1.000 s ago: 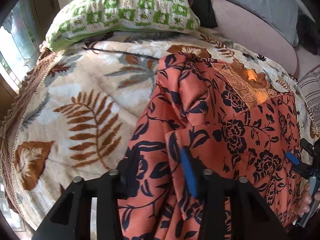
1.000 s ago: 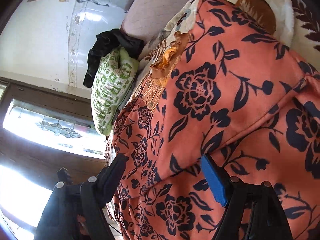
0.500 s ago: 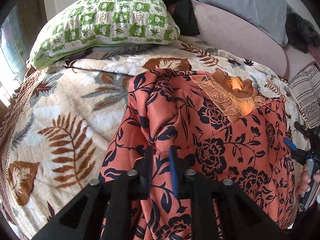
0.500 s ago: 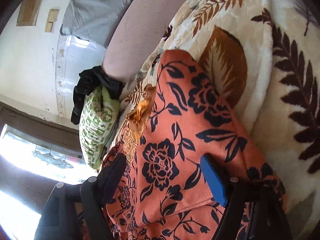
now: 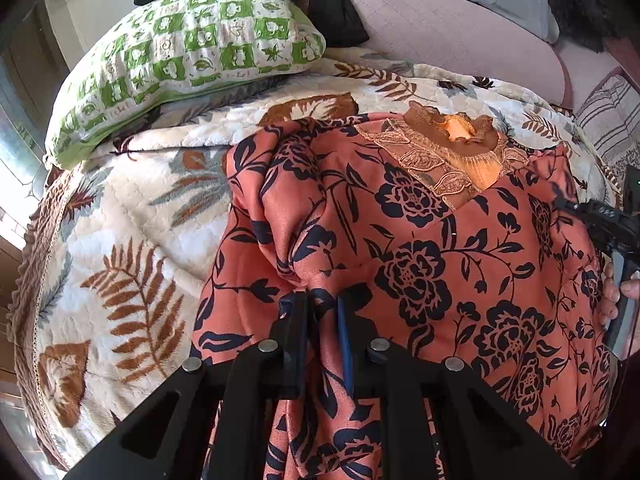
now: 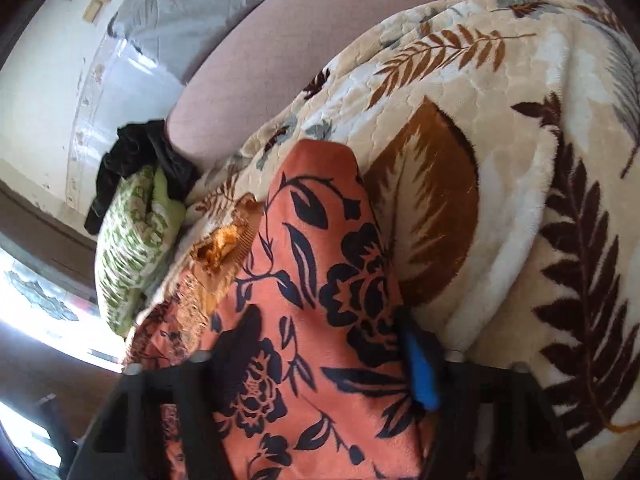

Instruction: Fold small clothes

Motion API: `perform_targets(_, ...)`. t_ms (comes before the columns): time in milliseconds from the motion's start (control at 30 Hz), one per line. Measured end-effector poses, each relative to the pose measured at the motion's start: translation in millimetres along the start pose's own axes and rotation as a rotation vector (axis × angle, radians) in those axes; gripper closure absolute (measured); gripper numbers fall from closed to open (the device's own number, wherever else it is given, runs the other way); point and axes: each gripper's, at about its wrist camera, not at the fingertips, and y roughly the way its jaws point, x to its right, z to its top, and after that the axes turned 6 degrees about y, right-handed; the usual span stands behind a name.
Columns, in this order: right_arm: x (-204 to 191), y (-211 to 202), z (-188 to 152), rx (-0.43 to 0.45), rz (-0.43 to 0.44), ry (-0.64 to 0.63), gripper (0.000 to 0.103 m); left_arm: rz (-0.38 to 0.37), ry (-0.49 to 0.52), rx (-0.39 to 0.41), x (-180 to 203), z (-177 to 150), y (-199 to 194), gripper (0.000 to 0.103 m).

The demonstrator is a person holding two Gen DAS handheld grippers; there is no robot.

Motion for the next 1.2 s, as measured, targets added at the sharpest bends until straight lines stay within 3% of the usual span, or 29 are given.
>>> perform_targets(33,-3,6,-2,-0.013,-0.043,-0.032,0.084,0.006,0.018,0.006,2,4,-6,0.090)
perform_targets(100,-5,2,-4,0.005,-0.055,-0.041,0.086,0.033,0.067,0.027,6,17,-19,0.103)
perform_targets(233,-2,-15,0,0.066,-0.053,-0.011,0.088,0.087,0.165,0.072,16,45,-44,0.102)
perform_targets(367,10,-10,3,0.052,-0.065,0.027,0.088,0.106,0.158,0.009,12,47,-29,0.102)
perform_targets(433,17,-7,4,0.050,-0.085,0.058,0.088,0.112,0.111,-0.048,4,34,-13,0.084)
perform_targets(467,19,-7,5,0.047,-0.089,0.072,0.088,0.108,0.074,-0.074,-1,26,-5,0.063)
perform_targets(500,21,-6,6,0.043,-0.086,0.080,0.088,0.094,0.030,-0.085,-6,17,2,0.055)
perform_targets(633,15,-7,3,0.049,-0.104,0.043,0.088,-0.006,-0.132,-0.096,-19,-6,20,0.055)
perform_targets(667,14,-6,2,0.045,-0.106,0.039,0.088,-0.016,-0.154,-0.080,-18,-9,20,0.066)
perform_targets(700,15,-6,2,0.043,-0.105,0.042,0.088,-0.020,-0.167,-0.067,-18,-9,20,0.092)
perform_targets(733,16,-6,3,0.041,-0.100,0.049,0.088,-0.026,-0.167,-0.062,-17,-9,20,0.099)
perform_targets(1000,17,-9,2,0.050,-0.094,0.061,0.088,-0.020,-0.056,0.034,0,11,-8,0.099)
perform_targets(1200,21,-12,1,0.074,-0.089,0.087,0.088,0.060,0.079,0.142,18,83,-33,0.099)
